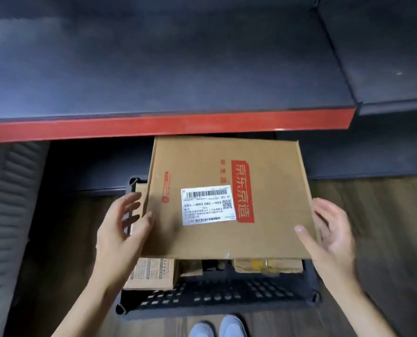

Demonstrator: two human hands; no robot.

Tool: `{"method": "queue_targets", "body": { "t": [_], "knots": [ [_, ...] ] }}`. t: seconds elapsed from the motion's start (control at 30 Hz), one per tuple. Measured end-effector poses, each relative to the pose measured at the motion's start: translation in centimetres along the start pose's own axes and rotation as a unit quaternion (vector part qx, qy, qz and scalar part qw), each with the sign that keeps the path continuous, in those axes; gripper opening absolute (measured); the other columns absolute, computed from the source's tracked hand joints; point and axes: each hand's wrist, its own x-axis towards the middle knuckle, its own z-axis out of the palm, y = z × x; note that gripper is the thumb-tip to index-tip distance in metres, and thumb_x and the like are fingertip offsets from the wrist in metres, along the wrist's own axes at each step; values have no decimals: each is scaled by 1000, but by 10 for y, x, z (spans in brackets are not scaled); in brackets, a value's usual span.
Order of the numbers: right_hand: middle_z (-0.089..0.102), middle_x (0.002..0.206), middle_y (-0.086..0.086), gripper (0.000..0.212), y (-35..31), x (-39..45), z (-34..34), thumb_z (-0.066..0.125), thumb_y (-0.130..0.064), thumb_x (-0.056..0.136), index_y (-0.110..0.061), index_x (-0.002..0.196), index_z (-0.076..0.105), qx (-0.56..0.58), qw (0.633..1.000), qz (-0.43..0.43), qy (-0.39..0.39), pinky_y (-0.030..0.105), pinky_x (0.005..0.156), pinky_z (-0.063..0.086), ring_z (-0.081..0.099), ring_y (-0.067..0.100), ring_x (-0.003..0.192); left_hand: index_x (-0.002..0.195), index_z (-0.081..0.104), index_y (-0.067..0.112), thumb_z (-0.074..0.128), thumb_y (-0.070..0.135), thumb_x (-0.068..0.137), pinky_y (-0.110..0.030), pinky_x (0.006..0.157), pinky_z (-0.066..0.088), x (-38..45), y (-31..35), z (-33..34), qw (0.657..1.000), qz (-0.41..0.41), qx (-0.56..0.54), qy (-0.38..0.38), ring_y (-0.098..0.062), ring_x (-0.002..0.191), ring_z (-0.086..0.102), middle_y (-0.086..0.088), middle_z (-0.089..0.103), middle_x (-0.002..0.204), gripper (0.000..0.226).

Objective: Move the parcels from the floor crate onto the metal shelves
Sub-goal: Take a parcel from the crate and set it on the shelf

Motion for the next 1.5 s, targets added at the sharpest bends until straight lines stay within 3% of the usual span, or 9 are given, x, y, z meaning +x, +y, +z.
{"method": "queue_targets", "body": {
  "t": [0.1, 0.17, 0.27, 0.4, 0.6, 0.87, 1.07, 1.27, 1.5],
  "knots": [
    [53, 123, -9, 69, 25, 0, 3, 71, 9, 71, -38, 115, 46, -7, 999, -10, 38, 22, 106, 37, 51, 7, 119, 106, 53, 49, 59, 40, 81, -27, 80, 48, 0, -23, 19, 999, -26, -24, 6, 12, 100, 56, 25, 61, 107, 28],
    [54, 118, -6, 69, 32, 0, -1, 78, 1, 69, -38, 116, 46, -27, 997, -33, 68, 24, 102, 42, 54, 13, 113, 106, 53, 50, 57, 49, 77, -26, 76, 48, -2, -34, 26, 998, -50, -41, 18, 10, 98, 58, 25, 63, 107, 29],
    [54, 116, -10, 61, 38, 2, -15, 75, -14, 68, -41, 116, 47, -65, 993, -40, 89, 22, 98, 44, 54, 11, 111, 112, 55, 45, 58, 52, 74, -32, 83, 49, -2, -45, 27, 994, -68, -75, 30, -2, 106, 60, 16, 65, 114, 38],
    [52, 119, -13, 67, 49, 2, -26, 76, 1, 71, -43, 113, 48, -77, 994, 8, 73, 20, 101, 41, 52, 4, 114, 116, 56, 42, 57, 53, 75, -38, 83, 51, -2, -45, 24, 994, -77, -74, 17, -4, 104, 63, 16, 66, 113, 42],
    [57, 122, -12, 59, 54, -3, -13, 69, -1, 78, -45, 113, 52, -33, 994, 62, 80, 13, 93, 45, 55, 2, 114, 117, 56, 44, 61, 52, 72, -50, 92, 49, -1, -42, 18, 990, -98, -100, -7, -11, 110, 62, 13, 66, 116, 46],
    [70, 96, -24, 45, 59, -2, -15, 69, -6, 80, -37, 110, 58, -7, 989, 137, 54, 8, 72, 50, 65, -6, 87, 127, 48, 44, 61, 33, 77, -37, 91, 47, -16, -35, 25, 987, -97, -123, -35, -5, 114, 58, 20, 61, 123, 52],
    [70, 99, -22, 47, 50, -15, -23, 70, -8, 79, -41, 109, 59, -31, 990, 134, 41, 9, 72, 50, 65, -3, 88, 126, 48, 47, 60, 36, 75, -24, 84, 46, -33, -29, 17, 990, -97, -104, -24, 0, 111, 57, 23, 60, 121, 54],
    [69, 96, -24, 52, 26, -44, -32, 78, -11, 70, -44, 107, 59, -38, 990, 119, 63, 8, 70, 50, 64, -6, 83, 122, 48, 53, 65, 45, 69, -37, 85, 49, -63, -10, -10, 989, -95, -110, -26, -9, 114, 57, 23, 59, 123, 57],
    [68, 104, -14, 52, -38, -61, -41, 73, -8, 74, -36, 115, 57, -12, 991, 106, 82, 10, 76, 51, 63, -4, 88, 123, 47, 54, 63, 42, 74, -21, 77, 51, -82, 43, -55, 995, -22, -100, -20, 4, 111, 56, 27, 59, 122, 52]
  ]
}}
